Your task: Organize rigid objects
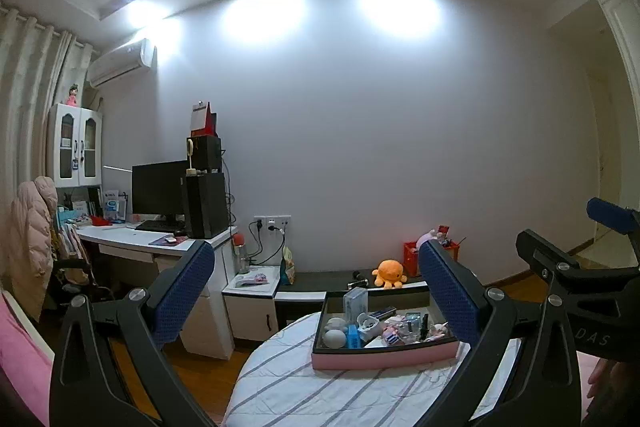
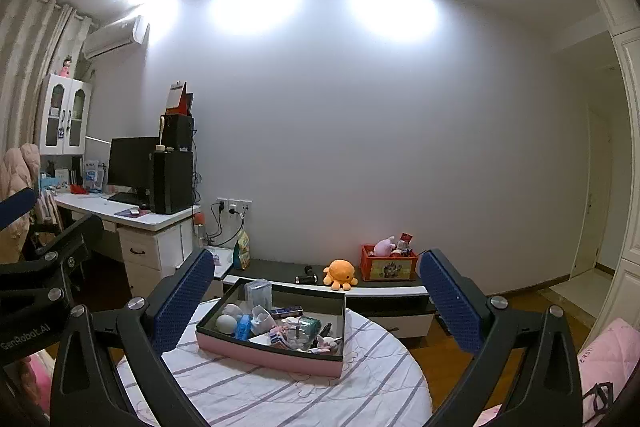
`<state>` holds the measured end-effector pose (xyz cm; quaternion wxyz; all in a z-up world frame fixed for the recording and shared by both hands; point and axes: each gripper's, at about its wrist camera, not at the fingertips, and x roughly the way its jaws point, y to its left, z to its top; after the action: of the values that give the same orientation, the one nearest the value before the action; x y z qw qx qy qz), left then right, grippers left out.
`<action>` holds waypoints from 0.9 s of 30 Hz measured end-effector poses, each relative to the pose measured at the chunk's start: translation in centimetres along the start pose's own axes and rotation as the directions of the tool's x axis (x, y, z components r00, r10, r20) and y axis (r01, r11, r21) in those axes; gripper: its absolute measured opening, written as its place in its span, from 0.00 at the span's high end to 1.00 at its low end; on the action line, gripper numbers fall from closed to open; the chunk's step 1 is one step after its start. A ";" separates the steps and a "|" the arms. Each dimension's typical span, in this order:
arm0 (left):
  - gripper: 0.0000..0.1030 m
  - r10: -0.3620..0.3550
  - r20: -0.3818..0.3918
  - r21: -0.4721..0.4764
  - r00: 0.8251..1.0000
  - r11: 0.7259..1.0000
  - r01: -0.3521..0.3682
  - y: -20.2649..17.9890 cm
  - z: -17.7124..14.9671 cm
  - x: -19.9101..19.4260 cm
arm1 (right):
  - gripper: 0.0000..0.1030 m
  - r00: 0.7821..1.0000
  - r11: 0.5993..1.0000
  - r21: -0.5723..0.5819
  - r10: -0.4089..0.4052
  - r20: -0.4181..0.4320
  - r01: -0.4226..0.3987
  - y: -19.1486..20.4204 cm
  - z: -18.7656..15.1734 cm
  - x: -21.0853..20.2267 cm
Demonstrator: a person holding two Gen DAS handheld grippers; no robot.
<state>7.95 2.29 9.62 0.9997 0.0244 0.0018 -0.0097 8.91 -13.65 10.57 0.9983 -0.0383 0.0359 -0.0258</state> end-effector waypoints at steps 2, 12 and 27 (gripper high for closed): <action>0.00 0.002 0.015 -0.003 1.000 1.000 -0.001 0.1 0.1 -0.6 | 0.00 1.000 1.000 -0.001 0.001 0.009 -0.001 -0.1 0.0 -0.6; 0.00 0.043 0.043 0.007 0.998 0.999 -0.043 0.2 -0.2 -2.5 | 0.00 1.000 1.000 -0.007 0.004 0.028 -0.003 0.6 -0.5 -2.3; 0.00 0.033 0.009 0.017 0.999 0.999 -0.033 -0.6 -1.5 -1.8 | 0.00 1.000 1.000 -0.013 -0.024 0.009 0.024 0.5 -1.4 -2.7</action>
<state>6.10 1.83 8.11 0.9994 0.0329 -0.0030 0.0067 6.11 -13.10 9.33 0.9978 -0.0455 0.0310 -0.0372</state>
